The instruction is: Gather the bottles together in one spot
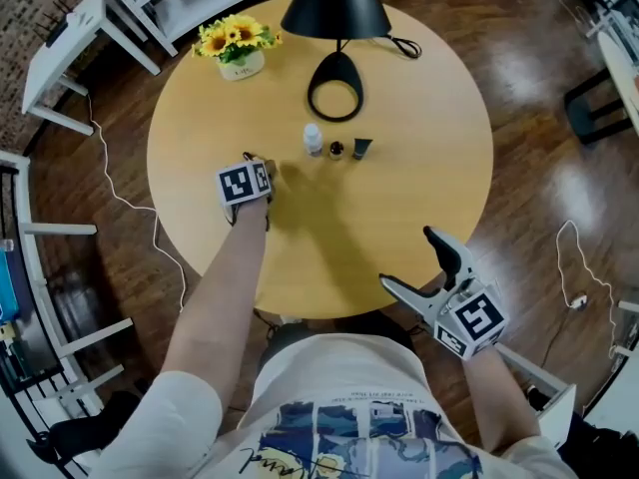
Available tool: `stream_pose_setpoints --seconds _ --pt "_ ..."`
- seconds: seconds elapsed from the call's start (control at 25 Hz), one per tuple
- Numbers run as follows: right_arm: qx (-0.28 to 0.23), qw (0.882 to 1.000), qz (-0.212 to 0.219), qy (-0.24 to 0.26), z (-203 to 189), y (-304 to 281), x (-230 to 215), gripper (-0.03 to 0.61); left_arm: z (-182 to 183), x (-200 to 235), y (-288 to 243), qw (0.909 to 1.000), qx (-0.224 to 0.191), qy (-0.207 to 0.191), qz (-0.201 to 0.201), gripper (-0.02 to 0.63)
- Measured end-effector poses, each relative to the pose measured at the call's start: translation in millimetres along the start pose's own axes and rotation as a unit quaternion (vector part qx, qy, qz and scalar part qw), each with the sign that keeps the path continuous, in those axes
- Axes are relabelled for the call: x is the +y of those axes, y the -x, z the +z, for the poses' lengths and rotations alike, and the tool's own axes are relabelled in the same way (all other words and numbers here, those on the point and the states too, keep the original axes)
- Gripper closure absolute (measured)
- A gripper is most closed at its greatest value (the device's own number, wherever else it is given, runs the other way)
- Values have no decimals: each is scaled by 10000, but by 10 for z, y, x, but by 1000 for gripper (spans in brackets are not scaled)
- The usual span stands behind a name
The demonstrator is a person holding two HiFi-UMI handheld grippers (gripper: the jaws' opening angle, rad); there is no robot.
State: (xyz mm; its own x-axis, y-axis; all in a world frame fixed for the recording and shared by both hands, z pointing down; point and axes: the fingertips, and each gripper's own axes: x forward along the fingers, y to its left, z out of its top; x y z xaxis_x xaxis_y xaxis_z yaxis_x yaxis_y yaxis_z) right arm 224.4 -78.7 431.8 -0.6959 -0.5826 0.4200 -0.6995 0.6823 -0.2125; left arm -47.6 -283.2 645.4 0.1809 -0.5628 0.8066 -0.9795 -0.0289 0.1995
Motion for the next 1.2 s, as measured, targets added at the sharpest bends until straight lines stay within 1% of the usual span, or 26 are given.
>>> stream_pose_setpoints --seconds 0.08,0.12,0.16,0.2,0.28,0.4,0.48,0.56,0.68,0.76,0.88,0.92,1.0,1.08,1.12,1.16,1.2 --pt "71 10000 63 -2 -38 1 -36 143 -9 34 -51 9994 101 -267 218 336" --pt "96 9999 89 -9 -54 -4 -52 143 -22 60 -68 9987 159 -359 315 374" --pt "113 9999 111 -17 -67 -16 -66 144 -38 87 -82 9981 215 -431 379 427" --pt "128 9998 130 -18 -75 -33 -77 144 -49 105 -92 9977 251 -488 386 440" --pt "150 9997 167 -4 -77 -68 -86 144 -50 116 -93 9977 255 -565 276 465" --pt "156 9997 196 15 -50 -98 -102 144 -38 112 -36 9981 179 -589 77 469" --pt "175 9996 226 -26 -26 -108 -93 155 -39 73 50 9985 63 -539 -118 469" --pt "210 9993 321 42 10 -151 -65 158 -31 4 157 9979 -105 -491 -420 469" --pt "287 9972 564 403 98 -265 19 158 -40 -113 381 9936 -384 -407 -984 469" --pt "373 9935 822 692 173 -333 109 169 -61 -209 575 9876 -563 -338 -1428 469" --pt "604 9816 1365 1195 258 -408 276 186 -115 -380 891 9724 -773 -317 -2179 469" --pt "725 9760 1550 1350 279 -424 338 187 -139 -452 1010 9654 -827 -358 -2447 469" --pt "955 9640 1822 1683 356 -459 446 244 -181 -602 1293 9476 -936 -472 -3018 469" --pt "1078 9513 1990 2092 503 -521 531 312 -236 -742 1627 9239 -1038 -641 -3626 469" --pt "1122 9444 2064 2299 593 -556 579 350 -270 -816 1805 9095 -1087 -755 -3941 469" --pt "1171 9364 2159 2508 685 -590 641 367 -302 -893 1985 8930 -1139 -884 -4263 469" --pt "1227 9270 2296 2702 768 -619 732 367 -334 -969 2168 8749 -1185 -1025 -4583 469"
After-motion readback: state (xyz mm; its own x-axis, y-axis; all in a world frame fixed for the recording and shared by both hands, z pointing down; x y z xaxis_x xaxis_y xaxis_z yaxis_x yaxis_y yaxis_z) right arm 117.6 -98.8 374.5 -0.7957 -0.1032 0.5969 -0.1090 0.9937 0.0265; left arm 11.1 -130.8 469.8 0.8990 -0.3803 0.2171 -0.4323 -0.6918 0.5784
